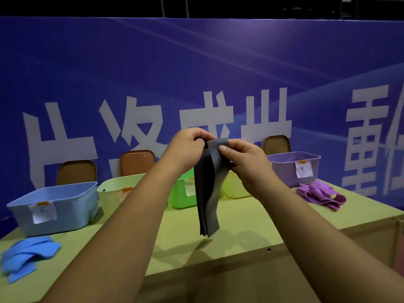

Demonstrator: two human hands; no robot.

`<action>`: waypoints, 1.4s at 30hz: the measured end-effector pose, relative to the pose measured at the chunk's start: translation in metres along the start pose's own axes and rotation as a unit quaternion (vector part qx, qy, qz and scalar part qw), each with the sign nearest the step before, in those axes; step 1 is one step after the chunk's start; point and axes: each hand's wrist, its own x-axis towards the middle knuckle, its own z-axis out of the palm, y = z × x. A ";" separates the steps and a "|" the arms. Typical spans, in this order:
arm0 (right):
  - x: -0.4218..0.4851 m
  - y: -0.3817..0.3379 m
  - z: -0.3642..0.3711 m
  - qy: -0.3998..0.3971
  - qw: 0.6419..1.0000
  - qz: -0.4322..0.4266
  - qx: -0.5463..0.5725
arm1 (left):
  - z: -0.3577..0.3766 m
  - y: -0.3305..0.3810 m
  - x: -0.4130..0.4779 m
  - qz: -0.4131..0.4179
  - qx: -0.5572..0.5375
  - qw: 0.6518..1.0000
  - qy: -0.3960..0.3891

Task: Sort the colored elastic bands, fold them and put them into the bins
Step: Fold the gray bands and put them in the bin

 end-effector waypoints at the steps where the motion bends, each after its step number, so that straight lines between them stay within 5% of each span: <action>1: -0.001 0.000 0.002 0.001 1.000 0.000 0.000 | 0.002 0.001 -0.001 -0.011 -0.018 1.000 -0.006; 11: -0.005 0.000 0.001 0.014 0.999 0.005 -0.039 | 0.011 -0.006 -0.012 -0.032 -0.112 0.993 -0.024; 17: -0.004 0.000 0.000 0.017 0.999 0.016 -0.022 | 0.016 -0.009 -0.013 0.019 -0.039 0.999 0.000; 22: 0.000 0.009 0.001 0.079 0.996 0.018 -0.028 | 0.015 -0.009 -0.011 0.012 -0.036 0.999 0.004; 30: 0.005 0.005 -0.001 0.065 0.992 -0.019 -0.105 | 0.015 -0.007 -0.012 0.001 -0.054 0.998 -0.027; 34: 0.003 0.007 -0.004 0.062 0.994 0.006 -0.085 | 0.014 -0.011 -0.013 -0.035 -0.085 0.994 -0.066; 42: -0.011 0.006 -0.007 0.008 0.998 0.063 0.005 | 0.022 -0.022 -0.011 -0.036 -0.137 0.990 -0.023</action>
